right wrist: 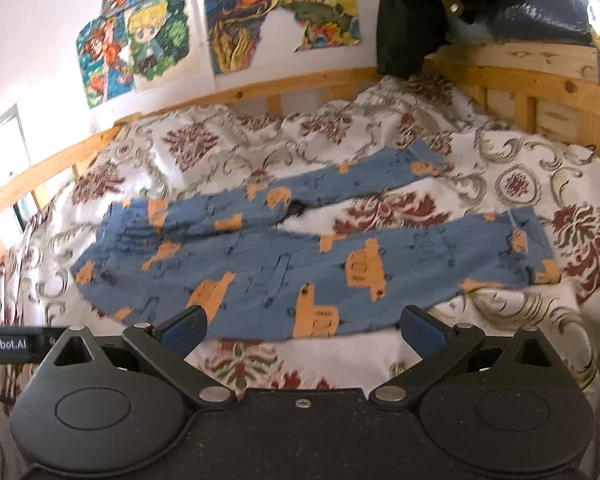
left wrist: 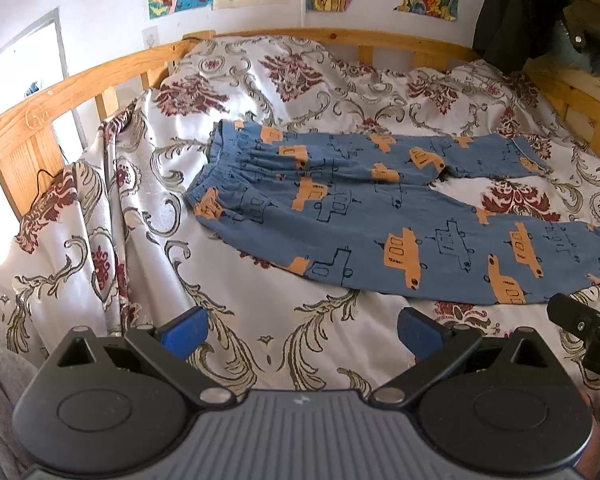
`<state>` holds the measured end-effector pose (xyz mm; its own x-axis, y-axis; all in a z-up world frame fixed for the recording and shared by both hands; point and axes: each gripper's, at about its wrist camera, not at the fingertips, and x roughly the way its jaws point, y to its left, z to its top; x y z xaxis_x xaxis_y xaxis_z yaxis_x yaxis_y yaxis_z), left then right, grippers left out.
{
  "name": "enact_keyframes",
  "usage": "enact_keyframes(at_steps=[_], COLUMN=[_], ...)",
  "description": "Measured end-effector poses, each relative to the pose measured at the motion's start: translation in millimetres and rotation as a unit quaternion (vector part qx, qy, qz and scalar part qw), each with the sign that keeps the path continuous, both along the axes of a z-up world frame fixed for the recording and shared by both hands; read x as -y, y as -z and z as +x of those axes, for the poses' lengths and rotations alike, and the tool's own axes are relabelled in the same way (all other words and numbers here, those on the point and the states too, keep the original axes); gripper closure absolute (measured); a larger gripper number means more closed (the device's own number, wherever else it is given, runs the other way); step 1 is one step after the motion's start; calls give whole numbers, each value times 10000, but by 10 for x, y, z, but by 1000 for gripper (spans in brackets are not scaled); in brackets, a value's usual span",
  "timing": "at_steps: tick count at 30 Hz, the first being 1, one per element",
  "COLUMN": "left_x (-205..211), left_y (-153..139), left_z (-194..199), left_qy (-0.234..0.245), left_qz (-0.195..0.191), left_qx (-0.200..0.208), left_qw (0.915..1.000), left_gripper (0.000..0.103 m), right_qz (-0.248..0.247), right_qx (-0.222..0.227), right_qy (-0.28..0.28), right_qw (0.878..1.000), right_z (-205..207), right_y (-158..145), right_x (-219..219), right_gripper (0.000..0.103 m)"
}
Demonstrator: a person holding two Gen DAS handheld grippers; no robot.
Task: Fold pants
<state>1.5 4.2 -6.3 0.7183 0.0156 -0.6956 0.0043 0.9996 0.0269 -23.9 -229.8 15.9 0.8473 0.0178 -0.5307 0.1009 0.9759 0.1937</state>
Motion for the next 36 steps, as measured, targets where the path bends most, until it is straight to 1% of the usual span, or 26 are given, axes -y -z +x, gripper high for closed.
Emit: enact_keyframes(at_steps=[2,4,6,7,9,11,13,15,18,19,21,23,25,26,28,29,30,32,33,34,35,36], left_x=[16,22,31,44,82,105,97,102,163,211,311,435,574,631,732,766,791,824,818,798,795,777], left_y=[-46,-101,-192,-227,-296,-358,-391,-425,-438,-415,-336,-228,-121,-80,17,77,150,295,366,436,483,525], left_z=[32,88,162,216,381,625,875,1204,1755,1960,2354,2744,3136,3336,3779,4000,4211,4584,4740,4869,4968,5048], left_qy=[-34,-45,49,87,99,212,402,700,1405,1655,2186,2733,3140,3267,3533,3685,3874,4149,4245,4331,4416,4463], left_qz=[15,-10,-12,28,152,195,167,197,485,640,920,1286,1613,1666,1632,1542,1446,1283,1190,1095,1005,952], left_qx=[-68,-88,26,94,85,56,58,30,103,144,142,214,296,279,114,-64,-247,-642,-870,-1104,-1300,-1452], left_qw=[10000,10000,10000,9999,9998,9996,9990,9973,9888,9840,9714,9530,9352,9299,9211,9167,9102,8985,8933,8879,8820,8779], left_gripper=[0,0,0,0,0,0,0,0,0,0,2,3,3,3,3,4,9,13,15,16,19,23], right_qz=[22,-65,-95,-82,-102,-273,-501,-656,-833,-853,-854,-829,-899,-950,-1041,-1109,-1142,-1177,-1240,-1266,-1265,-1275], right_qx=[174,305,353,343,281,141,-70,-370,-641,-709,-877,-1039,-1217,-1331,-1523,-1619,-1691,-1847,-1937,-2024,-2114,-2189], right_qy=[-29,-143,-240,-294,-435,-655,-1066,-1540,-2116,-2269,-2566,-2853,-3090,-3185,-3379,-3486,-3562,-3900,-4045,-4211,-4397,-4548], right_qw=[9998,9994,9990,9989,9986,9974,9930,9852,9717,9676,9587,9492,9390,9337,9229,9165,9119,8944,8851,8750,8637,8538], right_z=[44,132,250,336,531,792,1118,1494,2157,2397,2927,3457,3985,4208,4638,4846,5001,5306,5411,5498,5563,5616], right_y=[-97,-198,-269,-288,-317,-333,-338,-330,-274,-233,-106,34,166,217,321,370,408,486,521,550,571,588], right_x=[49,105,164,209,306,399,509,610,739,773,828,861,843,840,829,823,822,814,800,783,767,753], right_gripper=[1,0,0,0,1,0,0,0,1,1,1,1,1,3,5,6,8,14,16,20,27,30])
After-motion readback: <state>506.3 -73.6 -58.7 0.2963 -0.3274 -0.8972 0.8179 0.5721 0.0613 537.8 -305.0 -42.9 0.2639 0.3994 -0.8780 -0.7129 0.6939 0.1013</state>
